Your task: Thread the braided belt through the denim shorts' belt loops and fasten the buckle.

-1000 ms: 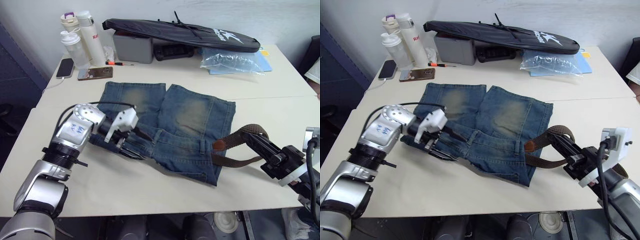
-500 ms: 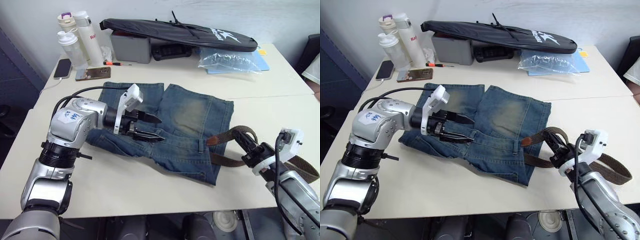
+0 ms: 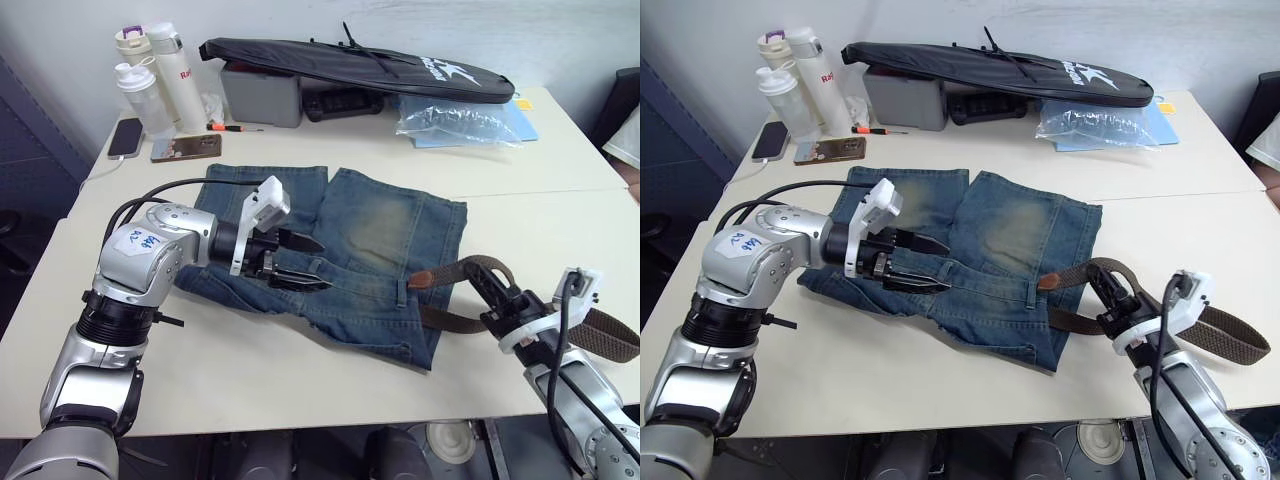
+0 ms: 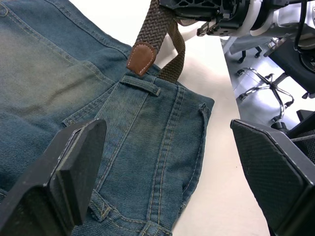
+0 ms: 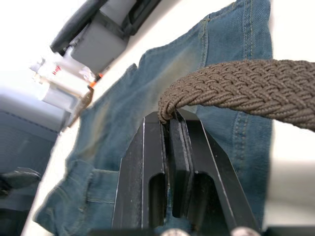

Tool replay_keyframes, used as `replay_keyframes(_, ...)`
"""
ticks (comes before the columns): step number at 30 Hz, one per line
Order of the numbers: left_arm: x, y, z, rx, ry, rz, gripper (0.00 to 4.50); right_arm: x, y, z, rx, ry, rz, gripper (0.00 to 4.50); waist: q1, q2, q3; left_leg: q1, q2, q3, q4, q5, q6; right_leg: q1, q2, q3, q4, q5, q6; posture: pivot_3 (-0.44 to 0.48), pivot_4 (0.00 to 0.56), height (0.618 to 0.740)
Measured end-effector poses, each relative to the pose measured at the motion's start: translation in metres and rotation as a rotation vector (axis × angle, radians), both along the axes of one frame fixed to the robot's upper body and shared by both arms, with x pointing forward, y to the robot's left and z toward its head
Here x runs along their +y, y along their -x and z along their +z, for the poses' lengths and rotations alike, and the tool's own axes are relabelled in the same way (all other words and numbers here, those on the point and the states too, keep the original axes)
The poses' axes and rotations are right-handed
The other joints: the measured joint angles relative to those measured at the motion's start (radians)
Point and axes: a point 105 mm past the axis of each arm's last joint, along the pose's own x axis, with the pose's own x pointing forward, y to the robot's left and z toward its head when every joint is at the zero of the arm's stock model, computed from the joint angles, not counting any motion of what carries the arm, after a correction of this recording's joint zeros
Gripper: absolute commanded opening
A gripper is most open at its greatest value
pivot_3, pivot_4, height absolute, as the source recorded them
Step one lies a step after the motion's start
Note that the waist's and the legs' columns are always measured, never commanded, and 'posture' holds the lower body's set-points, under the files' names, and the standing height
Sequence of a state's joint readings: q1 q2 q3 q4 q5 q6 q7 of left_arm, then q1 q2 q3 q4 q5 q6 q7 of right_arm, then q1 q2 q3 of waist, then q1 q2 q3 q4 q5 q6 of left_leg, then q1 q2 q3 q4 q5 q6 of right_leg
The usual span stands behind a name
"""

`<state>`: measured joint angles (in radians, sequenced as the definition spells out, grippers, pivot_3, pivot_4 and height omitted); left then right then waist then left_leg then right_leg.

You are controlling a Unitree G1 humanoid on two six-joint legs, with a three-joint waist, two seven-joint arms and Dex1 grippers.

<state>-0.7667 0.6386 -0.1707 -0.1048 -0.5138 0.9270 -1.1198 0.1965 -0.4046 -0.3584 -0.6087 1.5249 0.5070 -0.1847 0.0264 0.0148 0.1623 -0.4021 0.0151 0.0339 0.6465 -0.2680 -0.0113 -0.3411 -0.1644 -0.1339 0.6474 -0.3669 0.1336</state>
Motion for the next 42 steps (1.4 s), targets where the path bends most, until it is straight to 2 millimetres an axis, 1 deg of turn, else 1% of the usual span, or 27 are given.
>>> replay_keyframes(4, 0.003, 0.002, 0.0, -0.02, -0.016, -0.02, 4.45, 0.002, 0.002, 0.002, 0.009, 0.023, 0.015, 0.0, 0.0, 0.0, 0.0, 0.0, 0.0, 0.0, 0.0, 0.0, 0.0, -0.001, 0.0, 0.001, 0.0, 0.0, 0.0, 0.0, 0.15, 0.658)
replay_keyframes(8, 0.005, 0.004, -0.006, -0.033, -0.048, -0.047, 4.45, 0.007, 0.003, -0.004, 0.04, 0.021, 0.032, 0.0, 0.001, 0.0, 0.0, 0.0, 0.0, 0.001, 0.0, 0.0, 0.0, -0.001, 0.0, 0.001, 0.0, 0.0, 0.0, 0.0, 0.15, 0.658)
replay_keyframes(14, 0.005, 0.004, -0.006, -0.059, -0.06, -0.057, 4.45, 0.011, 0.006, -0.014, 0.077, 0.019, 0.044, 0.0, 0.0, 0.0, 0.0, 0.0, 0.0, 0.001, 0.0, -0.001, 0.0, -0.001, 0.0, 0.001, -0.001, 0.0, 0.0, 0.0, 0.15, 0.658)
replay_keyframes(17, 0.005, 0.004, -0.006, -0.06, -0.062, -0.058, 4.45, 0.01, 0.007, -0.017, 0.088, 0.014, 0.038, 0.0, 0.0, 0.0, 0.0, 0.0, 0.0, 0.001, 0.0, -0.001, 0.0, -0.001, 0.0, 0.001, 0.0, 0.0, 0.0, 0.0, 0.15, 0.658)
replay_keyframes(23, 0.005, 0.004, -0.006, -0.065, -0.062, -0.066, 4.45, 0.004, 0.008, -0.015, 0.075, 0.029, 0.027, 0.0, 0.001, 0.0, 0.0, 0.0, 0.0, 0.001, 0.0, -0.001, 0.001, -0.001, 0.0, 0.001, -0.001, 0.0, 0.0, 0.0, 0.15, 0.658)
replay_keyframes(26, 0.005, 0.004, -0.007, -0.066, -0.063, -0.067, 4.45, -0.003, 0.008, -0.013, 0.068, 0.025, 0.007, 0.0, 0.001, 0.0, 0.0, 0.0, 0.0, 0.001, 0.0, -0.001, 0.0, -0.001, 0.0, 0.001, -0.001, 0.0, 0.0, 0.0, 0.15, 0.658)
replay_keyframes(29, 0.005, 0.004, -0.006, -0.071, -0.062, -0.069, 4.45, -0.006, 0.007, -0.015, 0.074, 0.024, 0.002, 0.0, 0.0, 0.0, 0.0, 0.0, 0.0, 0.001, 0.0, -0.001, 0.0, -0.001, 0.0, 0.001, -0.001, 0.0, 0.0, 0.0, 0.15, 0.658)
replay_keyframes(33, 0.005, 0.004, -0.006, -0.073, -0.062, -0.069, 4.45, -0.003, 0.006, -0.019, 0.085, 0.04, 0.011, 0.0, 0.0, 0.0, 0.0, 0.0, 0.0, 0.001, 0.0, -0.001, 0.0, -0.001, 0.0, 0.001, -0.001, 0.0, 0.0, 0.0, 0.15, 0.658)
replay_keyframes(37, 0.005, 0.004, -0.006, -0.074, -0.063, -0.069, 4.45, 0.007, 0.002, -0.022, 0.093, 0.045, 0.043, 0.0, 0.0, 0.0, 0.0, 0.0, 0.0, 0.001, 0.0, -0.001, 0.0, -0.001, 0.0, 0.001, -0.001, 0.0, 0.0, 0.0, 0.15, 0.658)
replay_keyframes(42, 0.005, 0.004, -0.007, -0.071, -0.063, -0.069, 4.45, 0.014, -0.002, -0.025, 0.1, 0.042, 0.051, 0.0, 0.0, 0.0, 0.0, 0.0, 0.0, 0.001, 0.0, -0.001, 0.0, -0.001, 0.0, 0.001, 0.0, 0.0, 0.0, 0.0, 0.15, 0.658)
